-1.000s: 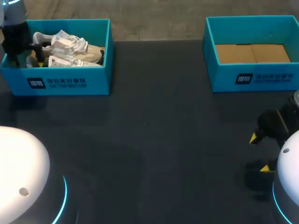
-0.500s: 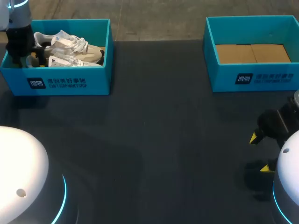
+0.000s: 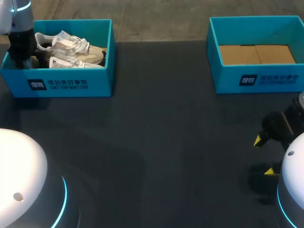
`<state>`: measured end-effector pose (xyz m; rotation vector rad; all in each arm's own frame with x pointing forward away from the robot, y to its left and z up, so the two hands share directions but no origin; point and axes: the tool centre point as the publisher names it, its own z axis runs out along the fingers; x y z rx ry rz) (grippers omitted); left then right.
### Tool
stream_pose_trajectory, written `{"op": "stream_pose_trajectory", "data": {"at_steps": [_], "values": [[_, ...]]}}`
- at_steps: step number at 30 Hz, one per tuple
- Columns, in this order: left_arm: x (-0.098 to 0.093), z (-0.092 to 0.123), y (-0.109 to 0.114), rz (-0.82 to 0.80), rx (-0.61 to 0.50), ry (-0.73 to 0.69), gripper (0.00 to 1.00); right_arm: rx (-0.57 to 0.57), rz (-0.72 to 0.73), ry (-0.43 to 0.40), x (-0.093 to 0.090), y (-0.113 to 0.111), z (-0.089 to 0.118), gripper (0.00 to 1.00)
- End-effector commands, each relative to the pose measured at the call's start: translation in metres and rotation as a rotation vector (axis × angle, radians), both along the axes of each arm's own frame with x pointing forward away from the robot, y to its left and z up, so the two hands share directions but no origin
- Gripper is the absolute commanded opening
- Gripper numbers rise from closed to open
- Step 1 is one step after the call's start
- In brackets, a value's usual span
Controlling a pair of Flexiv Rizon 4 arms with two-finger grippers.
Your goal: Take the shoe out of the shoebox, open the shoe tongue, remove and reinsert the insole, then place the shoe into the shoebox
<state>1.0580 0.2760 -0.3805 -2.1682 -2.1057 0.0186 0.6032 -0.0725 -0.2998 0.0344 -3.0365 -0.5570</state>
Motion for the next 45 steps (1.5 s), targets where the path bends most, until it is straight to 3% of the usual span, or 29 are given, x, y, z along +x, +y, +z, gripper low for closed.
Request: {"op": "stream_pose_trajectory", "data": {"at_steps": [1, 2, 4, 8, 9, 10, 18, 38, 45], "values": [[0.003, -0.005, 0.000, 0.002, 0.005, 0.010, 0.65, -0.002, -0.001, -0.003, -0.002, 0.000, -0.001, 1.00], [0.003, -0.005, 0.000, 0.002, 0.007, 0.011, 0.50, -0.002, -0.001, -0.003, -0.002, 0.000, -0.001, 1.00], [0.003, -0.007, 0.001, 0.003, 0.008, 0.014, 0.45, -0.002, -0.001, -0.003, -0.002, 0.000, -0.001, 1.00], [0.003, -0.008, 0.000, -0.001, 0.015, 0.018, 0.26, -0.002, -0.001, -0.003, -0.002, 0.000, -0.001, 1.00], [0.003, -0.008, 0.000, -0.001, 0.016, 0.018, 0.07, -0.002, -0.001, -0.003, -0.002, 0.000, -0.001, 1.00], [0.003, -0.008, 0.000, -0.003, 0.016, 0.018, 0.00, -0.002, -0.001, -0.003, -0.002, 0.000, -0.001, 1.00], [0.003, -0.006, 0.001, -0.015, 0.022, 0.014, 0.00, -0.002, -0.001, -0.003, -0.002, 0.000, -0.001, 1.00], [0.007, 0.033, 0.006, -0.051, -0.021, -0.052, 0.00, -0.002, -0.001, -0.003, -0.002, 0.000, -0.001, 1.00], [0.006, 0.035, 0.008, -0.071, 0.004, -0.056, 0.00, -0.002, -0.001, -0.003, -0.002, 0.000, -0.001, 1.00]]}}
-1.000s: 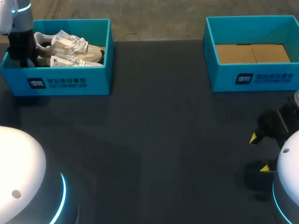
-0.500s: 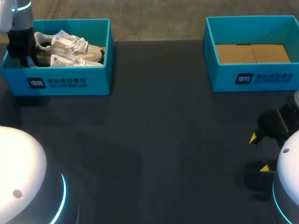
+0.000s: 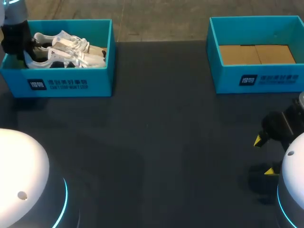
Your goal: Take the shoe out of the shoebox, open the shoe tongue, remove and reinsert the insole, then place the shoe into the shoebox
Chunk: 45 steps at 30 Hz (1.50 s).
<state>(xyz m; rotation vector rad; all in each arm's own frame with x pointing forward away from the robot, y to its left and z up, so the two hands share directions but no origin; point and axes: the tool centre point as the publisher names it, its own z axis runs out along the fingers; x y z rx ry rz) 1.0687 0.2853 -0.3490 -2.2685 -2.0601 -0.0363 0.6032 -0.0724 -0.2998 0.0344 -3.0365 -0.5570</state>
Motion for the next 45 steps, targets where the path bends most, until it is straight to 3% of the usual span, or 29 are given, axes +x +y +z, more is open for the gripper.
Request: {"op": "stream_pose_trajectory", "data": {"at_steps": [1, 12, 21, 33, 45], "values": [[-0.005, 0.003, -0.001, -0.003, 0.014, -0.002, 0.00, -0.002, -0.001, -0.003, -0.002, 0.000, -0.001, 1.00], [-0.002, -0.004, 0.012, 0.035, 0.046, 0.018, 0.00, -0.002, -0.001, -0.003, -0.002, 0.000, -0.001, 1.00], [0.006, 0.013, 0.022, 0.073, 0.043, 0.008, 0.00, -0.002, -0.001, -0.003, -0.002, 0.000, -0.001, 1.00], [0.000, 0.069, 0.025, 0.077, 0.030, -0.050, 0.00, -0.002, -0.001, -0.003, -0.002, 0.000, -0.001, 1.00], [-0.011, 0.138, 0.033, 0.106, 0.045, -0.108, 0.00, -0.002, -0.001, -0.003, -0.002, 0.000, -0.001, 1.00]]}}
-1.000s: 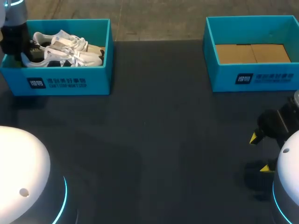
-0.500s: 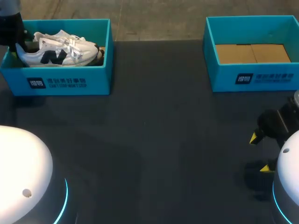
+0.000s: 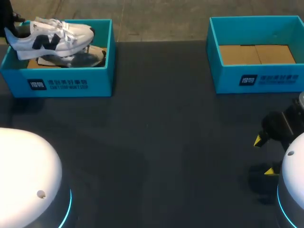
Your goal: Take the shoe out of the shoebox, open the shoe tongue, remove and reinsert the insole, then place the shoe into the shoebox
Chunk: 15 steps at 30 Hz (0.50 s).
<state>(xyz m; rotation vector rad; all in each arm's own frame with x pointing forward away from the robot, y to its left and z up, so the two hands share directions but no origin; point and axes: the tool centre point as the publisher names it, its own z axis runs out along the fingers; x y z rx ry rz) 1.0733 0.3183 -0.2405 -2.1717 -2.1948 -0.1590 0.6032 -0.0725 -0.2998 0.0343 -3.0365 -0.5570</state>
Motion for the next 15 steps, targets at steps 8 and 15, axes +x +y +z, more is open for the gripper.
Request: {"op": "stream_pose_trajectory", "data": {"at_steps": [8, 15], "values": [[-0.049, 0.077, -0.007, 0.000, 0.004, -0.039, 0.00, -0.002, -0.001, -0.003, -0.002, 0.000, -0.001, 1.00], [-0.091, 0.104, -0.021, 0.005, 0.008, -0.050, 0.00, -0.002, -0.001, -0.003, -0.002, 0.000, -0.001, 1.00]]}}
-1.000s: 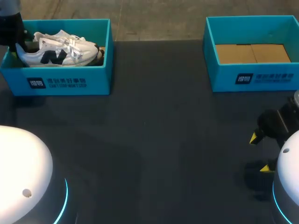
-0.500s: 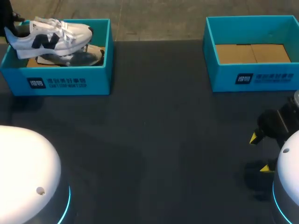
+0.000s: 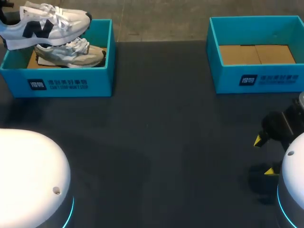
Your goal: Take the shoe out of the shoebox, open the shoe tongue, remove and reinsert the insole, then place the shoe into the shoebox
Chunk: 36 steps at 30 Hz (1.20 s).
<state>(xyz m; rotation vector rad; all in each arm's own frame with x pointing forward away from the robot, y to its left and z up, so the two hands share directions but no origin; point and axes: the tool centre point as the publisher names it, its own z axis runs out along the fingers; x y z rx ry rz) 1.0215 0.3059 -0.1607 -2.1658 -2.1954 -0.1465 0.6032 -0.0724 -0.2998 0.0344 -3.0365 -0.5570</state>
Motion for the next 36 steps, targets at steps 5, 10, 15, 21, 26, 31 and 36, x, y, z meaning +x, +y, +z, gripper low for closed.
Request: {"op": "stream_pose_trajectory", "data": {"at_steps": [5, 10, 15, 21, 26, 31, 36], "values": [[-0.069, 0.036, -0.018, 0.013, -0.006, -0.058, 0.00, -0.002, -0.001, -0.003, -0.002, 0.000, -0.001, 1.00], [-0.094, 0.041, -0.027, 0.021, -0.006, -0.054, 0.00, -0.002, -0.001, -0.003, -0.002, 0.000, -0.001, 1.00], [-0.119, 0.042, -0.039, 0.017, -0.011, -0.037, 0.00, -0.002, -0.001, -0.003, -0.002, 0.000, -0.001, 1.00], [-0.148, 0.044, -0.059, -0.012, -0.018, -0.031, 0.00, -0.002, -0.001, -0.003, -0.002, 0.000, -0.001, 1.00], [-0.171, 0.039, -0.082, -0.027, -0.023, -0.012, 0.00, -0.002, -0.001, -0.003, -0.002, 0.000, -0.001, 1.00], [-0.196, 0.034, -0.110, -0.064, -0.014, 0.005, 0.00, -0.002, -0.001, -0.003, -0.002, 0.000, -0.001, 1.00], [-0.221, 0.023, -0.136, -0.107, -0.005, 0.041, 0.00, -0.002, -0.001, -0.003, -0.002, 0.000, -0.001, 1.00]]}}
